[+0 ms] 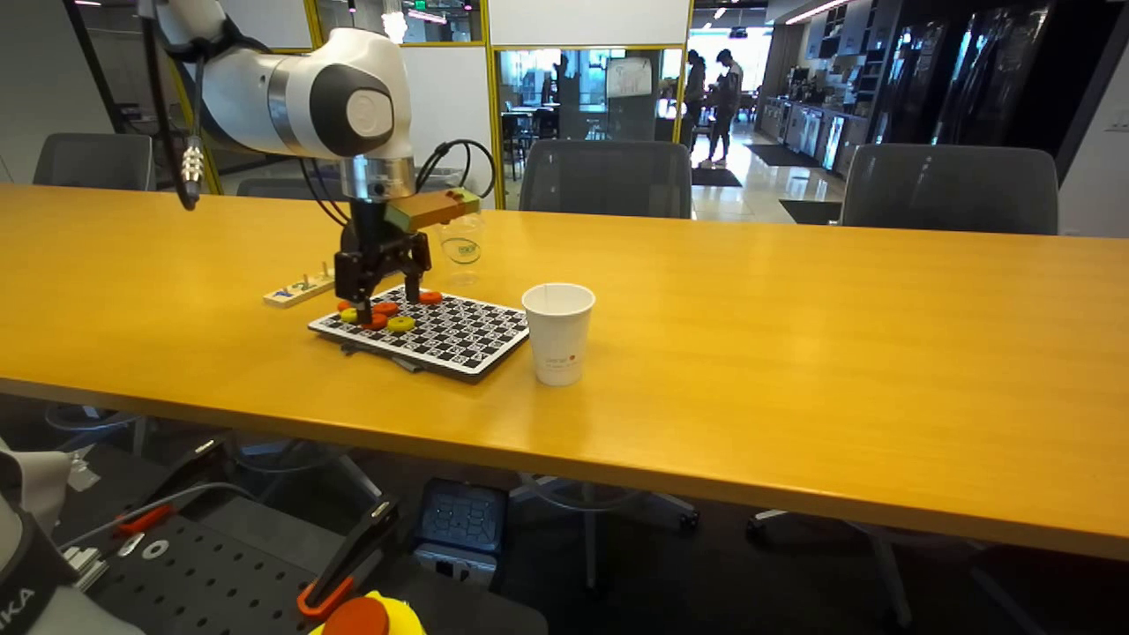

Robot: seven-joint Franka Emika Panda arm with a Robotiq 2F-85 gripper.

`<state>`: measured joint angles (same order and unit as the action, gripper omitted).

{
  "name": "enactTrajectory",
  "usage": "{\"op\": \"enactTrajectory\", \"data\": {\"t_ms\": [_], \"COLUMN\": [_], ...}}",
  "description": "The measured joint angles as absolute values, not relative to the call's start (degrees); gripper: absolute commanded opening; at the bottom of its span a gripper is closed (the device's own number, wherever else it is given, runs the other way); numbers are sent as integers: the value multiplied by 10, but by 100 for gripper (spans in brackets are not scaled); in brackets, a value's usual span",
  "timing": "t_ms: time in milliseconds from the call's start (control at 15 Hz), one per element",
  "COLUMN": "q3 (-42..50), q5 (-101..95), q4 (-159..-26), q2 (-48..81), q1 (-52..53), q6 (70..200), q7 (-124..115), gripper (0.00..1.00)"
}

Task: Put two orange rings in the white cup and the rest in the clear cup

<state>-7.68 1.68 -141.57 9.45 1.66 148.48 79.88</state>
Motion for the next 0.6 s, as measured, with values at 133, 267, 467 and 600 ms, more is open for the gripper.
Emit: {"op": "enactTrajectory", "data": {"t_ms": [133,267,467,600], "q3": [-77,-77,-77,-77], "q5": [17,17,17,17], "q4": [-1412,-1407,-1396,-1388], "q2": [100,106,115,122], "q1": [14,12,11,11], "q6": [1478,1473,1463,1456], "q7": [803,806,809,811], "gripper": [100,100,100,100]}}
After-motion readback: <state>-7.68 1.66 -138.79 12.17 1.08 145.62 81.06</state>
